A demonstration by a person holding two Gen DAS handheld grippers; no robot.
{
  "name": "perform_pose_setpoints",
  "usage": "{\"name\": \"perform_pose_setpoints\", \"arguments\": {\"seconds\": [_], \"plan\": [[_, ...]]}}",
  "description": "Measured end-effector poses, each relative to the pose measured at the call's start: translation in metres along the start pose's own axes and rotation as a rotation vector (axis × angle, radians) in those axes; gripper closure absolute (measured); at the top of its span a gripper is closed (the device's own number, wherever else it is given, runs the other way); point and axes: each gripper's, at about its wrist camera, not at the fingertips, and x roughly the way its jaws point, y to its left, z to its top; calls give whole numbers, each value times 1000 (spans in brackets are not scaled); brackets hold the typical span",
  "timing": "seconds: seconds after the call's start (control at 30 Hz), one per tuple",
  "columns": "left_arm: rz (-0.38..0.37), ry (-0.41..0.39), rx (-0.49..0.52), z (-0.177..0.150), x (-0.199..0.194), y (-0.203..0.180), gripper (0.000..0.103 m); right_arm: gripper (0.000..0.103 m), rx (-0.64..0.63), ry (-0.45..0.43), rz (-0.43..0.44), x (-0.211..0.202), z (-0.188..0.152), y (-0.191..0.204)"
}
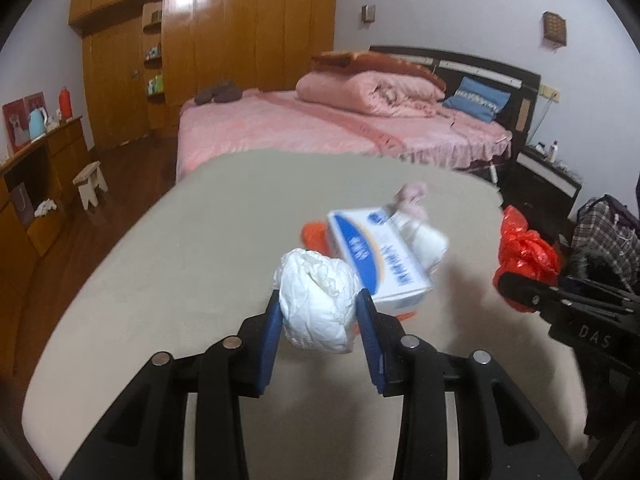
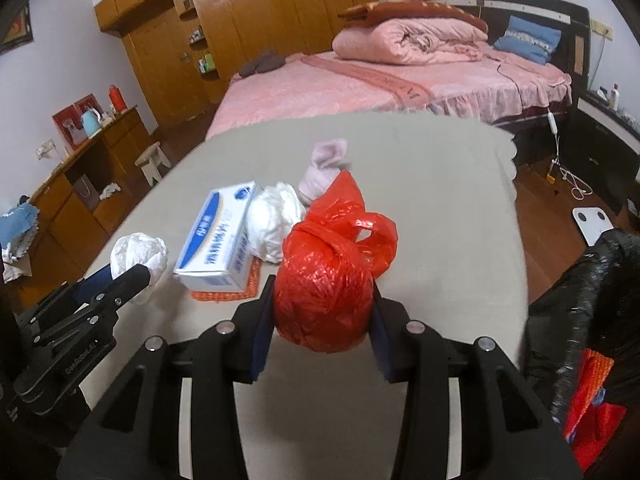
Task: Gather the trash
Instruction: 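Lift the white tissue and red bag and carry both over the bin, then open both grippers to drop the tissue and red bag into the bin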
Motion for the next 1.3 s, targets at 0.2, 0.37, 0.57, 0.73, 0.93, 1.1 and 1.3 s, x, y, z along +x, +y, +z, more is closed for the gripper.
{"name": "perform_pose_setpoints", "arguments": {"seconds": [0.2, 0.37, 0.57, 0.73, 0.93, 1.1, 1.3], "plan": [[-64, -51, 33, 7, -33, -27, 66, 63, -1, -48, -3, -40, 0, -8], [-136, -62, 68, 10, -47, -58, 66, 63, 20, -83, -31, -74, -5, -27], [-235, -69, 115, 16, -51, -105, 66, 63, 64, -122, -93, -110, -15, -59], [-326, -78, 168, 19, -54, -151, 66, 63, 119, -144, -167, -134, -29, -95], [-434, -90, 261, 18, -55, -213, 66, 63, 212, -164, -288, -161, -51, -149], [-500, -72, 305, 16, -47, -258, 66, 62, 267, -163, -362, -173, -70, -187], [-575, -20, 327, 14, -29, -300, 60, 51, 303, -158, -428, -179, -86, -217]]}}
